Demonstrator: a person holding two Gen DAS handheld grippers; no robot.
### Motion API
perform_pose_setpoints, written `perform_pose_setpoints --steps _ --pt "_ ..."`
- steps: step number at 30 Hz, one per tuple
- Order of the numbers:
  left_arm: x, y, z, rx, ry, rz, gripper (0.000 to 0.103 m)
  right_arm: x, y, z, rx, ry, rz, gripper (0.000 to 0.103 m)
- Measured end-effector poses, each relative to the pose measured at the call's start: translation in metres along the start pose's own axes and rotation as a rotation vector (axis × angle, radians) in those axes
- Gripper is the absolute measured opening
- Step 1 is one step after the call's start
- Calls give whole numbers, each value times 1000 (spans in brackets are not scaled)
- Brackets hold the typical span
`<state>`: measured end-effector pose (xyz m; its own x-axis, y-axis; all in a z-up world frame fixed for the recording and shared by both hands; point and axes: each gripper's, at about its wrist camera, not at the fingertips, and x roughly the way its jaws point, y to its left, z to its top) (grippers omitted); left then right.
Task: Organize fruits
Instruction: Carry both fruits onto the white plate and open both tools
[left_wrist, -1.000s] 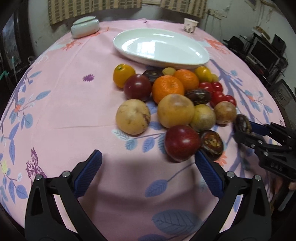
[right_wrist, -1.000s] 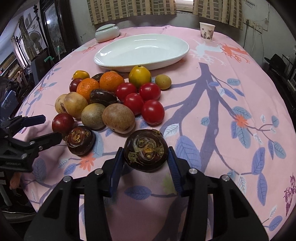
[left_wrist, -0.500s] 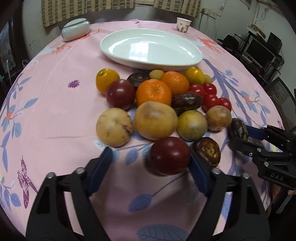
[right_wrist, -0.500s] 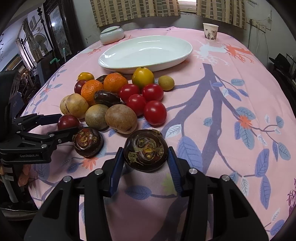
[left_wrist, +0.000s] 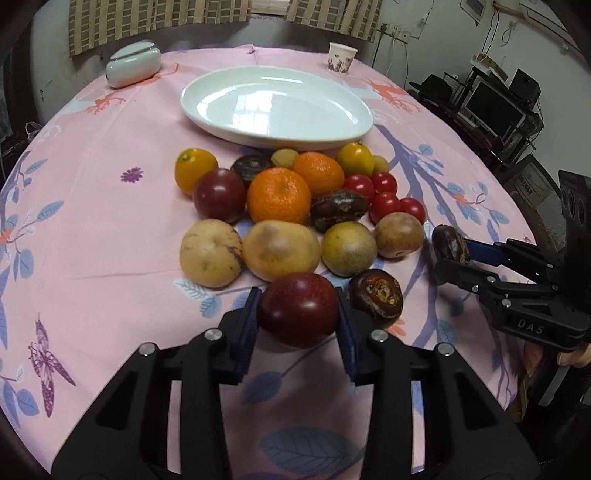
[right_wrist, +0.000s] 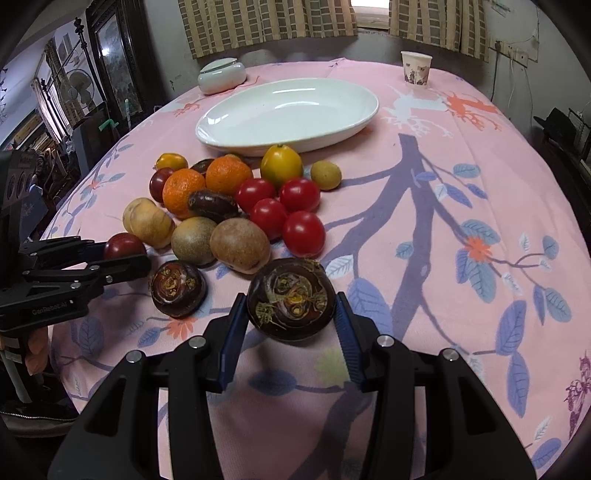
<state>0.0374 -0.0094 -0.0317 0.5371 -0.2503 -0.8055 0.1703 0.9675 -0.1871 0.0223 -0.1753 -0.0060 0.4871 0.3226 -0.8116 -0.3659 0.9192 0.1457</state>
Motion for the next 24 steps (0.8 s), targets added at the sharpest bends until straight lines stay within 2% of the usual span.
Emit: perform_pose_setpoints --steps 6,9,13,16,19,24 --pt "-24 10 12 4 -43 -46 38 -19 4 14 -27 -40 -21 47" --pt "-36 17 36 3 -68 -32 38 -37 6 34 -53 -94 -29 47" --pt "-39 20 85 20 -113 2 39 -45 7 73 -75 -152 -21 48" --pt "-21 22 124 15 -123 18 39 -19 3 113 -78 -133 -12 48" --pt "19 28 159 12 -87 85 39 19 -5 145 -38 -74 -13 47" --pt "80 45 181 -24 8 127 39 83 -20 172 27 35 -24 47"
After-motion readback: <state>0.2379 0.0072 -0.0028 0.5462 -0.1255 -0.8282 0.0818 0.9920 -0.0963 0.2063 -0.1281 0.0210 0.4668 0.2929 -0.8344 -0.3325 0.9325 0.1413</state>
